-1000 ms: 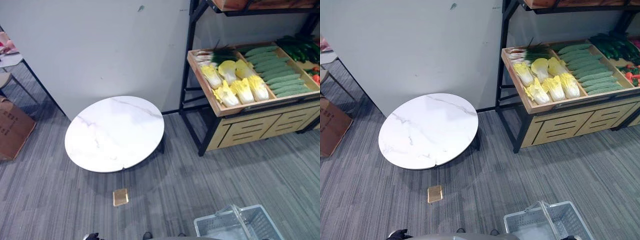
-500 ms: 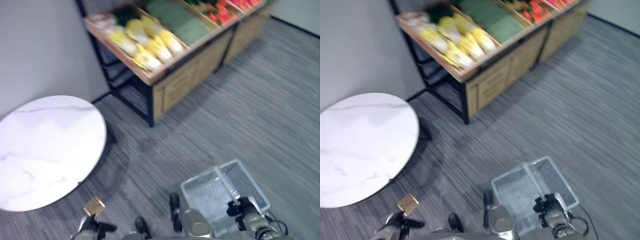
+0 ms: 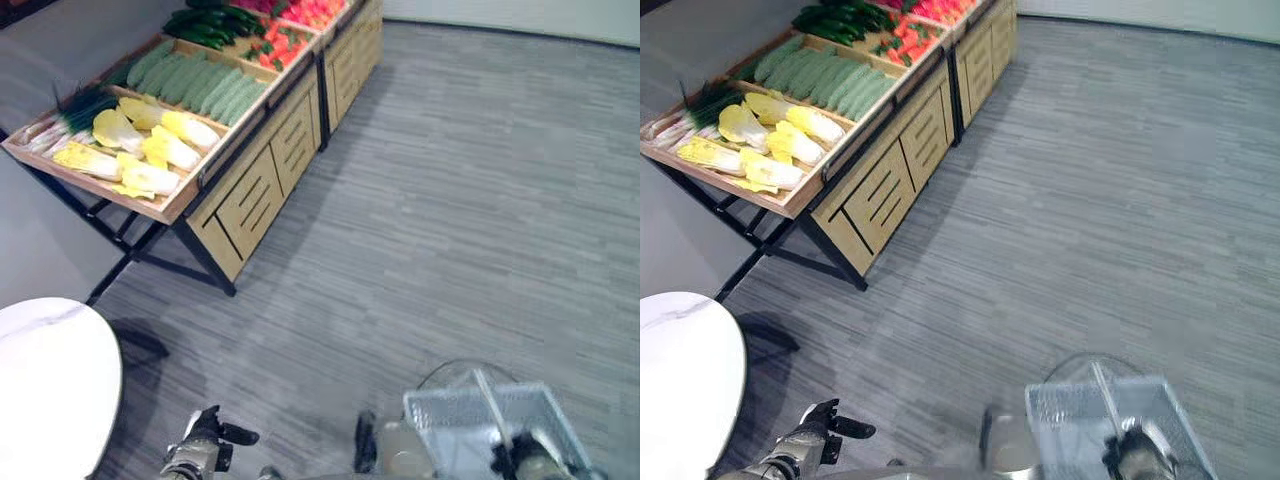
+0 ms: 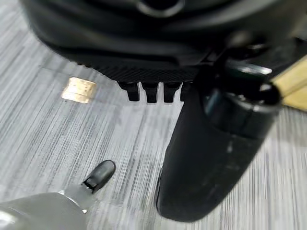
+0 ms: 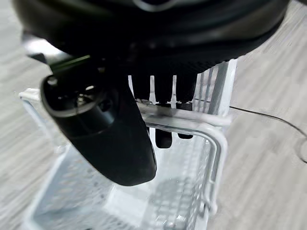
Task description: Get the vegetables into the basket
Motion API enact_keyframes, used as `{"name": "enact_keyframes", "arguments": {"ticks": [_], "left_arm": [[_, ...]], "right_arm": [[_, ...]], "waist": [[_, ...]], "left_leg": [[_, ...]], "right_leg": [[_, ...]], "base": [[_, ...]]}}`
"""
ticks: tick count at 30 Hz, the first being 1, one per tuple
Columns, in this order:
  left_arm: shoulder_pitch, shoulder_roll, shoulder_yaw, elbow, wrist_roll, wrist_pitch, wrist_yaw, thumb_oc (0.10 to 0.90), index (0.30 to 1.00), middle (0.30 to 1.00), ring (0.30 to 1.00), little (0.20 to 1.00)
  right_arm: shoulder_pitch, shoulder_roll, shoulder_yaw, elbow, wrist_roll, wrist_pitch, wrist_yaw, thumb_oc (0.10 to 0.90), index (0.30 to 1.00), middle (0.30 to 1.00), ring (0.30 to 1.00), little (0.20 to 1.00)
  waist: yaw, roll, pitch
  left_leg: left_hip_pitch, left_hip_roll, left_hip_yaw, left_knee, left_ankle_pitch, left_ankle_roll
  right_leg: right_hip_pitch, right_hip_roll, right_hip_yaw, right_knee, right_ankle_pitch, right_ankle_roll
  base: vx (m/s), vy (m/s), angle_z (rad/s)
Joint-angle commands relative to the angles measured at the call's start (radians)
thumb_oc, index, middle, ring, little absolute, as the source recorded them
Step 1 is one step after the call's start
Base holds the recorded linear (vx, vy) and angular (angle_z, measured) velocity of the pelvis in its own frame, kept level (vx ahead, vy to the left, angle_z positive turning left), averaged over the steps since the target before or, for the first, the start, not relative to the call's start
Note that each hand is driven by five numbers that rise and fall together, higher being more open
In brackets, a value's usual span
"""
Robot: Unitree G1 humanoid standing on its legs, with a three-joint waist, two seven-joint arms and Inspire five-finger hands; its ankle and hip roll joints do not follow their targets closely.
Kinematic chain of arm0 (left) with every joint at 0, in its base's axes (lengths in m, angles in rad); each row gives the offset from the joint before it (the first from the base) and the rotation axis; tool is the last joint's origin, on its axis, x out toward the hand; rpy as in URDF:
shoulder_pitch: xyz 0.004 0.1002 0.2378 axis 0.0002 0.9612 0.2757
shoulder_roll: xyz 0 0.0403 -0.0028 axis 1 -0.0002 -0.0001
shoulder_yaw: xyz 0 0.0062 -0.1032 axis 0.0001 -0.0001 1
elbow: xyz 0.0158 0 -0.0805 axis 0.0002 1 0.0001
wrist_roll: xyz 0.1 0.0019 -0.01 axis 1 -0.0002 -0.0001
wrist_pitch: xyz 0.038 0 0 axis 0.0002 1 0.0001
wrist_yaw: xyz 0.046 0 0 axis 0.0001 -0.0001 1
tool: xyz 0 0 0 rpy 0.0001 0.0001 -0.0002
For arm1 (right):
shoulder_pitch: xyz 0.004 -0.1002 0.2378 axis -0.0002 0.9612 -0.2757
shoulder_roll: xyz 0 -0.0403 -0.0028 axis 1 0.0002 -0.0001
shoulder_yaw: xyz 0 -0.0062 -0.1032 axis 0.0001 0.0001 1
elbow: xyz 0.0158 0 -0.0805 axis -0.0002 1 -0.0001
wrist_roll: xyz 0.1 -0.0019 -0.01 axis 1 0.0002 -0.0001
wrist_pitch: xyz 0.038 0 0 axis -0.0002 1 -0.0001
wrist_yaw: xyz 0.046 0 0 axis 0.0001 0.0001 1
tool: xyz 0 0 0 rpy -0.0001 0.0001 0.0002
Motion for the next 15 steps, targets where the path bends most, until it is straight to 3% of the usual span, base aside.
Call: {"name": "enact_keyframes", "arguments": {"ticks": [1,5,6,7,10,11,12,13,15], "left_arm": [[-0.070,0.082,0.006,0.028,0.023,0.003,0.005,0.900,1.000,1.000,1.000,1.000],[-0.057,0.097,0.037,0.012,-0.015,-0.017,0.024,0.900,1.000,1.000,1.000,1.000],[-0.049,0.098,0.042,0.008,-0.019,-0.020,0.027,0.900,1.000,1.000,1.000,1.000],[-0.029,0.099,0.059,0.003,-0.041,-0.027,0.024,0.900,1.000,1.000,1.000,1.000],[-0.026,0.100,0.061,-0.001,-0.050,-0.031,0.024,0.900,1.000,1.000,1.000,1.000],[-0.024,0.102,0.065,-0.012,-0.074,-0.042,0.028,0.900,1.000,1.000,1.000,1.000],[-0.025,0.103,0.065,-0.012,-0.074,-0.042,0.028,0.900,1.000,1.000,1.000,1.000],[-0.019,0.100,0.074,-0.014,-0.098,-0.048,0.033,0.900,1.000,1.000,1.000,1.000],[-0.003,0.095,0.096,-0.013,-0.118,-0.053,0.038,0.900,1.000,1.000,1.000,1.000]], "right_arm": [[-0.077,-0.016,-0.006,0.040,0.010,-0.012,-0.027,0.400,0.300,0.300,0.300,0.300],[-0.068,-0.022,-0.009,0.051,0.018,-0.011,-0.031,0.400,0.300,0.300,0.300,0.300],[-0.066,-0.021,-0.009,0.050,0.021,-0.012,-0.034,0.400,0.300,0.300,0.300,0.300],[-0.055,-0.018,-0.015,0.057,0.028,-0.014,-0.034,0.400,0.300,0.300,0.300,0.300],[-0.054,-0.016,-0.016,0.059,0.031,-0.016,-0.035,0.400,0.300,0.300,0.300,0.300],[-0.058,-0.016,-0.012,0.060,0.034,-0.015,-0.041,0.400,0.300,0.300,0.300,0.300],[-0.059,-0.015,-0.012,0.061,0.034,-0.015,-0.041,0.400,0.300,0.300,0.300,0.300],[-0.066,-0.014,-0.004,0.066,0.035,-0.014,-0.037,0.400,0.300,0.300,0.300,0.300],[-0.072,-0.011,0.008,0.063,0.032,-0.016,-0.036,0.400,0.300,0.300,0.300,0.300]], "waist": [[-0.027,-0.006,0.019],[-0.034,0.003,0.021],[-0.032,0.004,0.023],[-0.016,-0.014,0.028],[-0.006,-0.023,0.033],[0.033,-0.053,0.049],[0.031,-0.055,0.044],[0.061,-0.075,0.043],[0.104,-0.093,0.046]], "left_leg": [[0.080,-0.061,-0.004,0.008,-0.037,0.003],[0.093,-0.004,0.006,0.063,0.022,-0.041],[0.085,0.015,-0.001,0.105,0.055,-0.057],[0.036,0.062,-0.013,0.207,0.131,-0.059],[0.011,0.078,-0.049,0.273,0.154,-0.065],[-0.057,0.045,-0.184,0.362,0.162,-0.039],[-0.063,0.042,-0.185,0.361,0.165,-0.036],[-0.113,-0.019,-0.300,0.391,0.109,-0.005],[-0.183,-0.071,-0.386,0.357,0.060,0.022]], "right_leg": [[0.126,-0.060,0.063,-0.275,0.167,0.137],[0.123,-0.014,0.092,-0.249,0.127,0.108],[0.127,0.000,0.100,-0.248,0.116,0.099],[0.135,0.020,0.100,-0.258,0.120,0.065],[0.146,0.029,0.107,-0.264,0.116,0.054],[0.166,0.030,0.145,-0.281,0.118,0.043],[0.160,0.026,0.144,-0.282,0.121,0.044],[0.187,0.030,0.201,-0.310,0.114,0.047],[0.216,0.026,0.262,-0.323,0.110,0.061]], "base": [[0.11,-0.089,0.14],[0.17,-0.185,-0.31],[0.12,-0.300,-0.65],[0.08,-0.243,-0.42],[0.09,-0.164,-0.37],[0.08,-0.095,-0.56],[0.21,-0.118,-0.45],[0.21,-0.022,-0.76],[0.23,-0.006,-0.93]]}}
